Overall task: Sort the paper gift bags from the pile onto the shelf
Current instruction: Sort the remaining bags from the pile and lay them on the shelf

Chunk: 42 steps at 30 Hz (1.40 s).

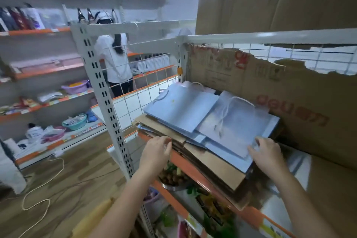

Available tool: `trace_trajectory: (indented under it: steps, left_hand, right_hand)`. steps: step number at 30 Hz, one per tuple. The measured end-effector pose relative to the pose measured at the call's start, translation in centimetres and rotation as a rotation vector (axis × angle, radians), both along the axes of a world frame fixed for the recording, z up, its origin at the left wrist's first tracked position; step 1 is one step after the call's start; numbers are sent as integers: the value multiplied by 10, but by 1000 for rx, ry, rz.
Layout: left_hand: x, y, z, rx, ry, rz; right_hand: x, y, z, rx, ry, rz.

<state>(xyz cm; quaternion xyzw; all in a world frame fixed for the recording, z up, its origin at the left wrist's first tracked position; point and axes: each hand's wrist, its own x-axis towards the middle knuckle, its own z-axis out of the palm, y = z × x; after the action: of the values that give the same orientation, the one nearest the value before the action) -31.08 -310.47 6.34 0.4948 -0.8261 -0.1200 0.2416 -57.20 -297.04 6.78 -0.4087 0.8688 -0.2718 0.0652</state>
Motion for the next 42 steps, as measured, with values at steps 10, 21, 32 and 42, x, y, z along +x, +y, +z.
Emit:
trace_trajectory:
  steps: [10, 21, 32, 42]
  left_hand:
    - [-15, -112, 18, 657, 540, 121]
    - [-38, -142, 31, 909, 1220, 37]
    - [-42, -153, 30, 985, 1262, -180]
    - [-28, -133, 35, 1066, 1125, -441]
  right_hand:
    - [-41, -54, 13, -57, -256, -162]
    - [-17, -77, 22, -580, -677, -292]
    - [27, -85, 23, -875, -913, -361]
    - [66, 14, 37, -1137, -762, -572]
